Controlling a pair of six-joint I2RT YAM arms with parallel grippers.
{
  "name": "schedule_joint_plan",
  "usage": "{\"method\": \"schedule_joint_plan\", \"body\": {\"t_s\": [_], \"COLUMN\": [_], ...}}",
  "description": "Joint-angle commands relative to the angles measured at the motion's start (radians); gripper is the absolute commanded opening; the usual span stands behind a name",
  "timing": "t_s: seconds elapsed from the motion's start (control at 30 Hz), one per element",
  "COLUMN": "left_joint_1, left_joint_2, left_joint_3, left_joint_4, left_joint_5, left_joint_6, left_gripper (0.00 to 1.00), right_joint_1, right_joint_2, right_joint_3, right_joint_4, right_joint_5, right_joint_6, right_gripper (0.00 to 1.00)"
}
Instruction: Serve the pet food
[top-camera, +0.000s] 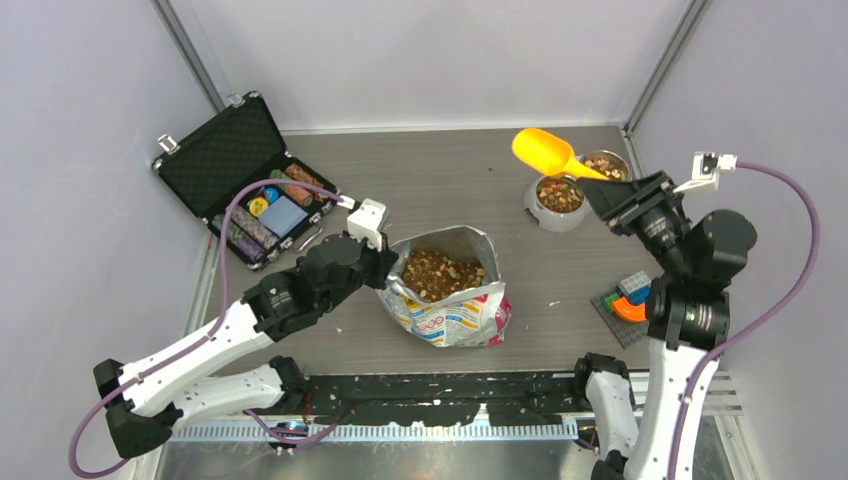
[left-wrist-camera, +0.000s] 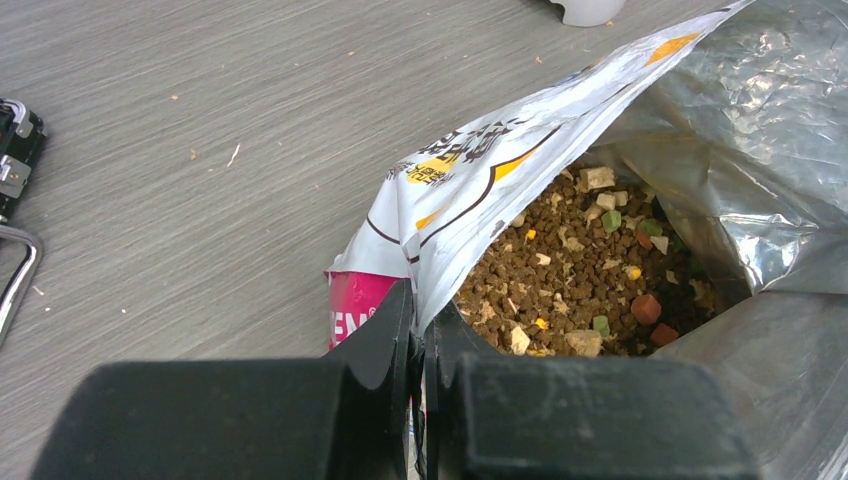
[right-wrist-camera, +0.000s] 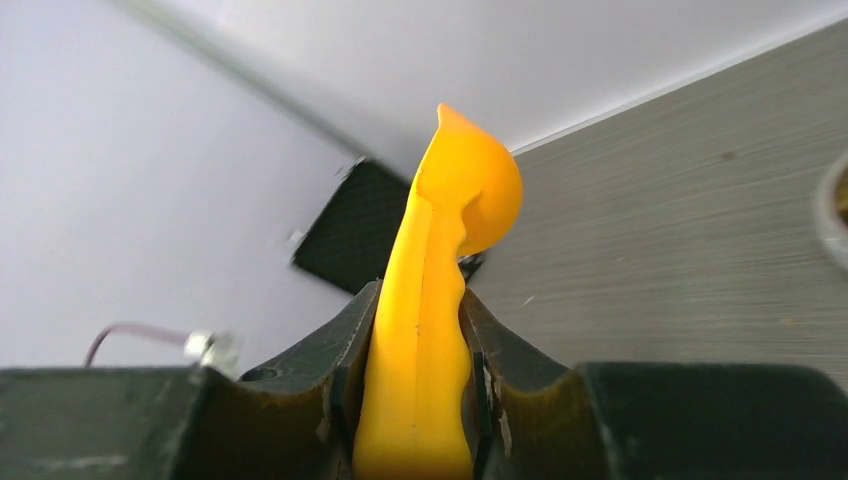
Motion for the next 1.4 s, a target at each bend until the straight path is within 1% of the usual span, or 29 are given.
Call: {"method": "schedule_joint_plan", "body": {"t_s": [0.0,0.1,0.27,0.37,0.47,0.57,0.7,0.8,0.9,1.0,1.07,1.1,1.13,1.17,1.2,1.23,1.27,1.3,1.33,1.37], "left_joint_1": [0.000,0.000,0.000,0.000,0.000,0.000,0.000,0.000,0.000,0.000,0.000,0.000,0.000,0.000,0.000,0.000,0.000,0.000,0.000,0.000], "left_joint_2": [-0.014,0.002,0.068,0.112,0.148,0.177,0.178,0.184,0.198,0.211,0.214,0.216,0.215,0.214,0.212,0.210,0.207,0.205,0.201,0.196], "left_joint_3": [0.056,0.071,0.139,0.185,0.218,0.249,0.248,0.256,0.263,0.265,0.267,0.267,0.267,0.268,0.269,0.271,0.273,0.274,0.274,0.274], "left_joint_4": [0.037,0.036,0.024,0.008,0.011,0.000,0.012,0.007,0.009,0.006,0.006,0.004,0.003,0.001,-0.002,-0.006,-0.008,-0.011,-0.013,-0.015], "left_joint_5": [-0.032,-0.036,-0.067,-0.079,-0.077,-0.072,-0.062,-0.062,-0.060,-0.055,-0.050,-0.049,-0.050,-0.053,-0.056,-0.058,-0.060,-0.060,-0.060,-0.060], "left_joint_6": [0.003,0.011,0.041,0.055,0.073,0.081,0.082,0.089,0.093,0.086,0.083,0.082,0.082,0.082,0.083,0.085,0.086,0.088,0.088,0.088], "left_gripper": [0.00,0.00,0.00,0.00,0.00,0.00,0.00,0.00,0.00,0.00,0.00,0.00,0.00,0.00,0.00,0.00,0.00,0.00,0.00,0.00], "right_joint_1": [0.052,0.071,0.132,0.173,0.207,0.239,0.287,0.357,0.393,0.411,0.446,0.486,0.514,0.576,0.615,0.693,0.731,0.804,0.838,0.906], "right_joint_2": [-0.119,-0.171,-0.202,-0.187,-0.156,-0.125,-0.096,-0.092,-0.087,-0.068,-0.051,-0.044,-0.030,-0.023,-0.007,0.014,0.029,0.058,0.076,0.116], "right_joint_3": [0.005,0.024,0.060,0.062,0.079,0.074,0.059,0.087,0.128,0.127,0.116,0.113,0.114,0.118,0.129,0.136,0.151,0.157,0.172,0.186], "right_joint_4": [0.000,-0.029,-0.145,-0.224,-0.354,-0.445,-0.479,-0.491,-0.522,-0.535,-0.523,-0.517,-0.501,-0.491,-0.479,-0.475,-0.472,-0.469,-0.463,-0.464], "right_joint_5": [-0.208,-0.273,-0.282,-0.265,-0.231,-0.197,-0.135,-0.079,-0.034,-0.020,0.011,0.027,0.073,0.104,0.182,0.221,0.295,0.331,0.400,0.434], "right_joint_6": [0.069,0.078,0.032,-0.030,-0.141,-0.201,-0.245,-0.253,-0.263,-0.266,-0.261,-0.253,-0.249,-0.236,-0.228,-0.226,-0.221,-0.219,-0.217,-0.217], "right_gripper": [0.05,0.05,0.05,0.05,0.05,0.05,0.05,0.05,0.05,0.05,0.05,0.05,0.05,0.05,0.05,0.05,0.05,0.05,0.05,0.05]}}
